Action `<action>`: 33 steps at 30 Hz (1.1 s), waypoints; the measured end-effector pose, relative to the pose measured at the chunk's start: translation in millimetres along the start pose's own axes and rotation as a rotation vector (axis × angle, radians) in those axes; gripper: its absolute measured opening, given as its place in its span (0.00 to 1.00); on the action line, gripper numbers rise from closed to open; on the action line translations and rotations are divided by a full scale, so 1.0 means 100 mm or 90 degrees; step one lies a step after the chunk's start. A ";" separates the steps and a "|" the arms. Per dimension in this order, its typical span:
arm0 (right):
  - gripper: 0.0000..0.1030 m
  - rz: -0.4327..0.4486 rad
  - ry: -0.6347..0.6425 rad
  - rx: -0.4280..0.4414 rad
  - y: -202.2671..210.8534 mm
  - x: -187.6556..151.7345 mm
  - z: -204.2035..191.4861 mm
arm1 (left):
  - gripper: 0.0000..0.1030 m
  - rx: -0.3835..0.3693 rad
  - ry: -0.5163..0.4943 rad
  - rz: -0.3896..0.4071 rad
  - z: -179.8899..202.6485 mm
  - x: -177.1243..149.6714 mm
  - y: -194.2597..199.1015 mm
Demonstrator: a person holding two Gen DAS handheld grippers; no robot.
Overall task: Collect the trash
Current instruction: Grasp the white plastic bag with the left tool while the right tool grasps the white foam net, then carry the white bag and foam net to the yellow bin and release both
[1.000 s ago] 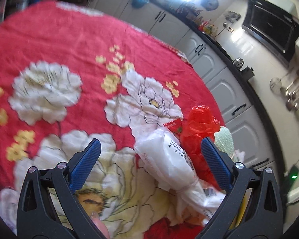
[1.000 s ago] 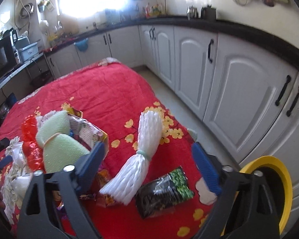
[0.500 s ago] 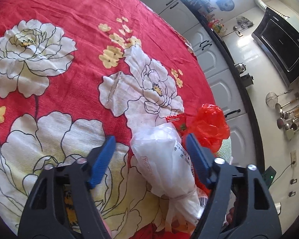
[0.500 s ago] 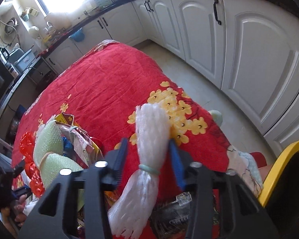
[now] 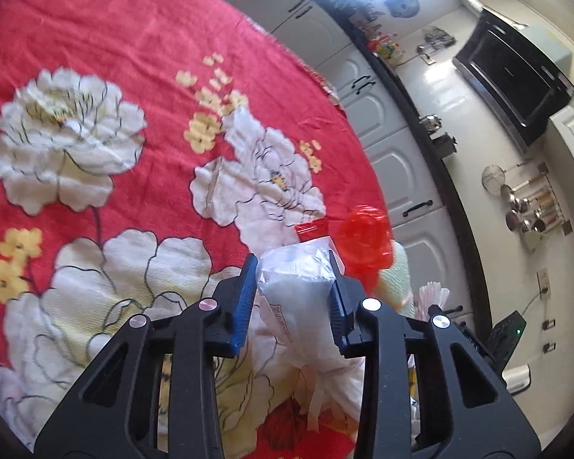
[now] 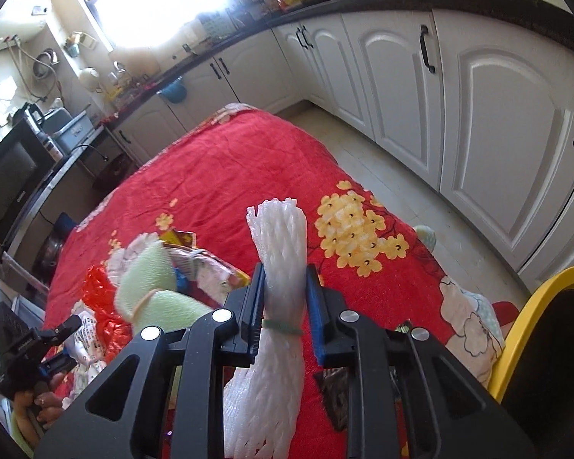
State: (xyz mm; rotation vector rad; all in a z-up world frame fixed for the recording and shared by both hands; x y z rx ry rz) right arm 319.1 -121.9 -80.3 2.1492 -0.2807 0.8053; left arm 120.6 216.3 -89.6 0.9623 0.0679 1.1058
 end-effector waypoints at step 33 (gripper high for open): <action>0.19 0.122 0.016 0.001 1.32 -0.38 0.20 | 0.23 -0.099 -0.270 0.131 1.71 -0.56 0.46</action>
Point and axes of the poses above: each gripper's, at about its wrist camera, not at the fingertips, and y roughly against the way its jaws point, z to its right, x to its top, the point moved 5 cm from there along -y, roughly the way its jaws point, and after that the axes turned 9 degrees about x, right-handed, at the moved point
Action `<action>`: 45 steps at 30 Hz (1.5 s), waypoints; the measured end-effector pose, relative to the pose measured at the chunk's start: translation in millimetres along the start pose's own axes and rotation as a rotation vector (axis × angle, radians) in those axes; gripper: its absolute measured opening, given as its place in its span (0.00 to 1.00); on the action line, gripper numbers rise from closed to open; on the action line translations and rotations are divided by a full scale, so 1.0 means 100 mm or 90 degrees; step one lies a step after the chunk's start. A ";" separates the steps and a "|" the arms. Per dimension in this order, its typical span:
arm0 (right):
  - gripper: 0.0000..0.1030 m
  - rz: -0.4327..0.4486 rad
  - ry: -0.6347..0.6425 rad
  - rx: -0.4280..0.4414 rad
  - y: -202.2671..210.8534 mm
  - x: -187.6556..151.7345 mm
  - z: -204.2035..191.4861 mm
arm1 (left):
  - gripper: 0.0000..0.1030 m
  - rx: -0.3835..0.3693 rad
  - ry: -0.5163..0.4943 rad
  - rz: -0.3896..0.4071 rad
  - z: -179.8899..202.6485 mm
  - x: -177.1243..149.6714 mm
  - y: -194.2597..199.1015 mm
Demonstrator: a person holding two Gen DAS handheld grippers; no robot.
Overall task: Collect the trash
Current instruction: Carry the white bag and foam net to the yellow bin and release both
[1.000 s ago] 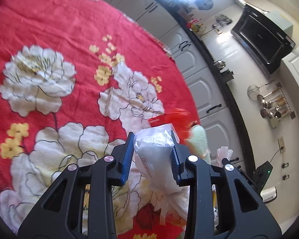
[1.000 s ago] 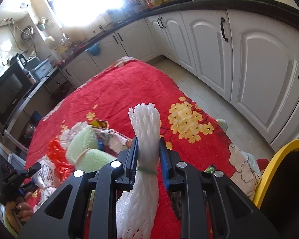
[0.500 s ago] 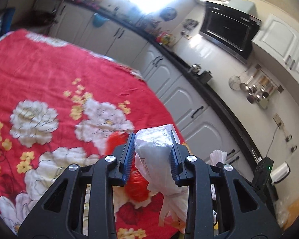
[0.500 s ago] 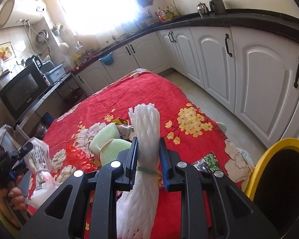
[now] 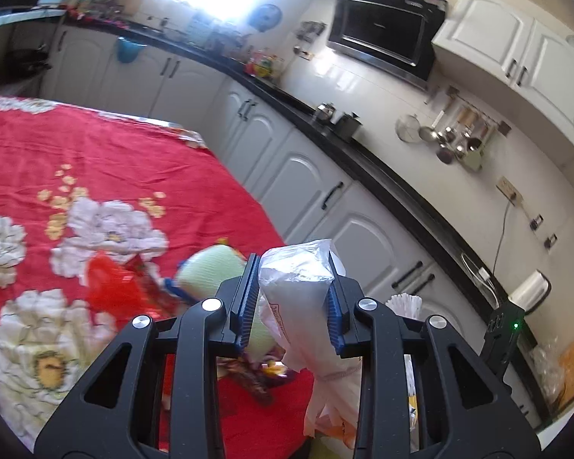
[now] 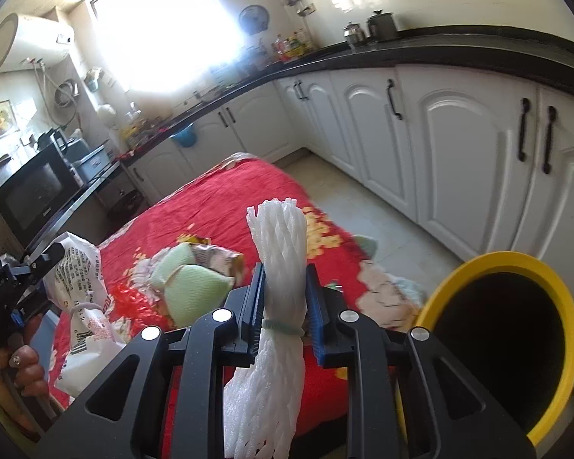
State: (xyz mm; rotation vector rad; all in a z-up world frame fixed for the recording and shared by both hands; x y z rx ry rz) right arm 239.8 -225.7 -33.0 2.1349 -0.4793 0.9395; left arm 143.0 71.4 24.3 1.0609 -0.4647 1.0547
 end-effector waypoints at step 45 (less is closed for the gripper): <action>0.20 0.089 -0.128 -0.202 0.92 -0.53 1.85 | 0.24 -0.049 -0.233 -0.049 2.15 -1.37 -1.34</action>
Point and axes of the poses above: each gripper's, at about its wrist camera, not at the fingertips, and y roughly against the way its jaws point, z to its right, x to its top, the point moved 5 cm from there along -y, roughly the way its jaws point, and after that the axes turned 9 degrees about x, right-handed, at the moved point
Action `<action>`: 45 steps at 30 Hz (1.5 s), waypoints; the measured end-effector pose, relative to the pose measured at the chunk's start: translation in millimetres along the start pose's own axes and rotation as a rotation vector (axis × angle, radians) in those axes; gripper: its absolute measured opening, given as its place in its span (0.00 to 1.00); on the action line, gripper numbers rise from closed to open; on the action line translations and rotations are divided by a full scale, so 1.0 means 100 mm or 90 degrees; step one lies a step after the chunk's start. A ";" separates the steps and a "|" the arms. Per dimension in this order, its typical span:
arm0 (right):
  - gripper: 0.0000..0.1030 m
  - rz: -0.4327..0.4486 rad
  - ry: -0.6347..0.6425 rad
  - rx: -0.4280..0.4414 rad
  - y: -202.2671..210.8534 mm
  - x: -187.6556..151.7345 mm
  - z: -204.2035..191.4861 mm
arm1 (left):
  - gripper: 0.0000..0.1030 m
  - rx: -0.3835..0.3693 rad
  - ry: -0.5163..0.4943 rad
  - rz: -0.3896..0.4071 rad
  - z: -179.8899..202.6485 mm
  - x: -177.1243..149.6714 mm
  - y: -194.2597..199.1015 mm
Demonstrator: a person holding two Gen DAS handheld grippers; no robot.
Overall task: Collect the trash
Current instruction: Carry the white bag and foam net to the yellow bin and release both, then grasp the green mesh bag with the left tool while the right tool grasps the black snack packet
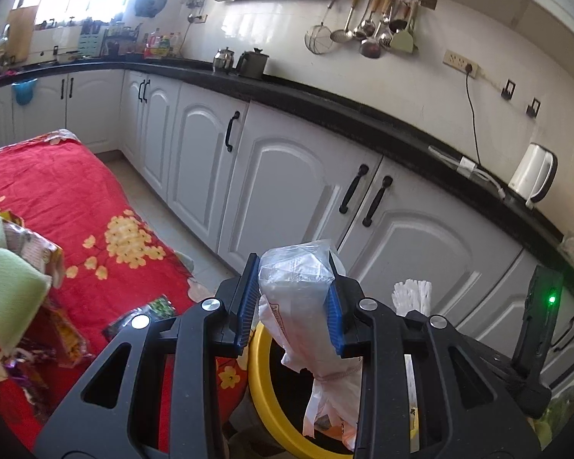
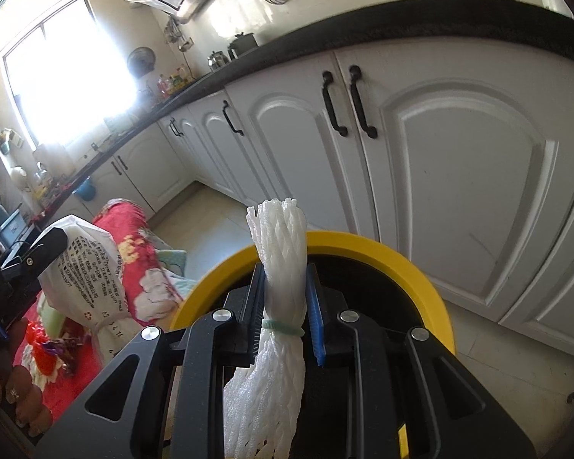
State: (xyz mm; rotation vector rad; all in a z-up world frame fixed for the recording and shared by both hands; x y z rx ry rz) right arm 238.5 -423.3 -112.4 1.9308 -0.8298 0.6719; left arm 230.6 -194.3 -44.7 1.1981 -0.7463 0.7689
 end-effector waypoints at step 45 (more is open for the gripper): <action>0.63 0.017 0.070 0.050 0.08 0.00 -0.71 | 0.89 0.078 0.136 0.005 -1.14 0.02 0.49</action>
Point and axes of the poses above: each gripper's, at about its wrist camera, not at the fingertips, and y roughly against the way its jaws point, z to its right, x to its top, the point moved 5 cm from there along -y, roughly the way its jaws point, and after that the axes turned 9 degrees about x, right-handed, at the moved point
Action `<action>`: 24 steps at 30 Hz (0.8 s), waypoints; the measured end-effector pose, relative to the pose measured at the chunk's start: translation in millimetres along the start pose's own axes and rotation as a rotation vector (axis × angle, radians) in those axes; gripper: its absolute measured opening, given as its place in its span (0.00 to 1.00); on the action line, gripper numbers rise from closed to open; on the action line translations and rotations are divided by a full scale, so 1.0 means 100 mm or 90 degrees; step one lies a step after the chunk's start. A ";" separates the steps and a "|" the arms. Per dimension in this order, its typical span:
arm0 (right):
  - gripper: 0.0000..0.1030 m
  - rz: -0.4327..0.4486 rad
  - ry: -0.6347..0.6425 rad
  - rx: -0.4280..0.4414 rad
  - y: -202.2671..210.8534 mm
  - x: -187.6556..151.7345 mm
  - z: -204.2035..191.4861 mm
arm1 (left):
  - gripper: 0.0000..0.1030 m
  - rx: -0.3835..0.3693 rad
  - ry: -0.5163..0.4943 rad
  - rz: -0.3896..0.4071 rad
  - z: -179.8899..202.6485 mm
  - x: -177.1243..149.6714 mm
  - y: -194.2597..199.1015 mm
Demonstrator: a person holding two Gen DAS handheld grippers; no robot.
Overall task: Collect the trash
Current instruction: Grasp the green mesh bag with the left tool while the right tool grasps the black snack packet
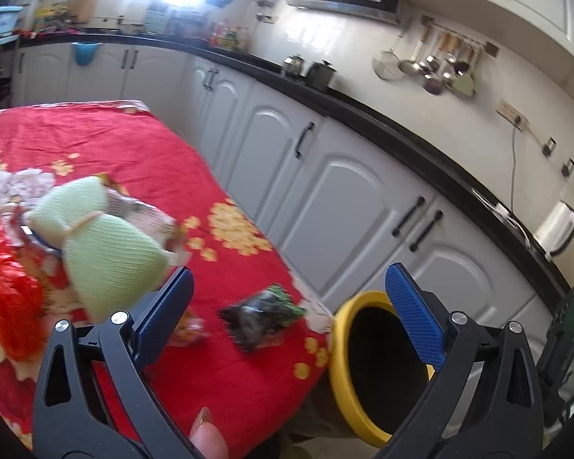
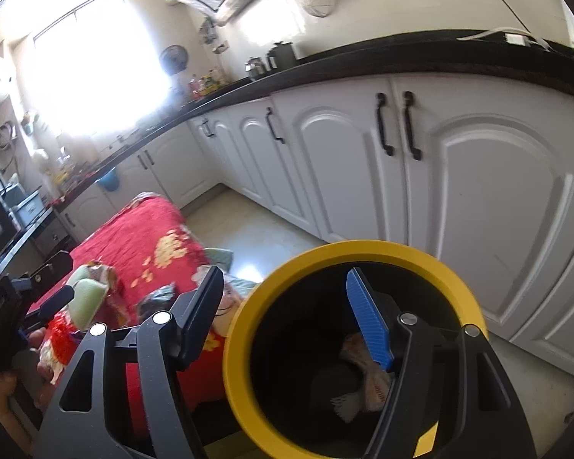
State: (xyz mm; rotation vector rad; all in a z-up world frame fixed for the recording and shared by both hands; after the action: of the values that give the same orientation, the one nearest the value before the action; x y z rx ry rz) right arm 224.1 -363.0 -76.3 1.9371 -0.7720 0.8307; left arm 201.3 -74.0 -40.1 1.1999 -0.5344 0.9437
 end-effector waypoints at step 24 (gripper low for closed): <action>0.71 -0.074 0.143 0.095 -0.50 -0.26 -1.37 | 0.89 0.084 0.100 0.019 -1.02 0.20 0.22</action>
State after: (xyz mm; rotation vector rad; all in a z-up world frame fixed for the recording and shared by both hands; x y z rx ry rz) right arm 213.3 -215.7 -65.5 1.9558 -0.4710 1.0361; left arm 181.0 30.5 -44.2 1.2253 -0.3699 1.1026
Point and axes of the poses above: each gripper's, at about its wrist camera, not at the fingertips, and y roughly against the way its jaws point, z to its right, x to its top, the point moved 5 cm from there along -y, roughly the way its jaws point, and after that the axes turned 9 degrees about x, right-handed, at the moved point
